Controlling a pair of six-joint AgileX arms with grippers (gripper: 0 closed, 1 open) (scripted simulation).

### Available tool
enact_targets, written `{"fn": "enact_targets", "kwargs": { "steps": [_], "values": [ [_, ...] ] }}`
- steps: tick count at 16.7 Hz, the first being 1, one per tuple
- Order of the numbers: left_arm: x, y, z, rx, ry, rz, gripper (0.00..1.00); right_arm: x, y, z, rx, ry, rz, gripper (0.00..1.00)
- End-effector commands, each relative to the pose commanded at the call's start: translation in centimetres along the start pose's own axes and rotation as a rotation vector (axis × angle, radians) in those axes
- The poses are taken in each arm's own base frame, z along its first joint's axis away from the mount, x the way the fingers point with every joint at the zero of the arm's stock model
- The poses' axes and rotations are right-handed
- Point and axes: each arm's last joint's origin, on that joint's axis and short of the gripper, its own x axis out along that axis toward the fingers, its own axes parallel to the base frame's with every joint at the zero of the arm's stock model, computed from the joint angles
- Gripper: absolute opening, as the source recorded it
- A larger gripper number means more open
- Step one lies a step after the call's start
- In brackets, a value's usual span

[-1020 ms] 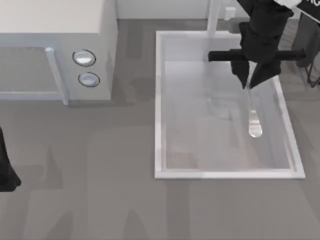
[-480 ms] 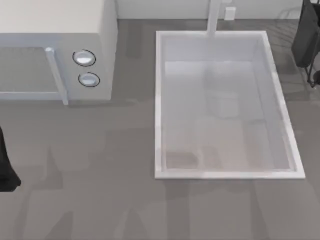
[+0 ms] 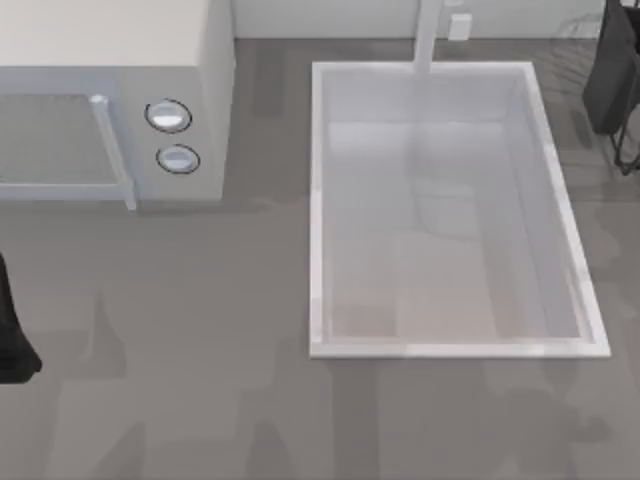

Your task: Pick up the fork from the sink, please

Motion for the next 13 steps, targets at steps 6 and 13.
{"fn": "enact_targets", "kwargs": {
  "steps": [6,13],
  "values": [
    [0.0,0.0,0.0,0.000,0.000,0.000,1.00,2.0,0.1,0.3,-0.002,0.007,0.000,0.00],
    [0.0,0.0,0.0,0.000,0.000,0.000,1.00,10.0,0.0,0.3,0.000,-0.009,0.000,0.00]
  ]
}}
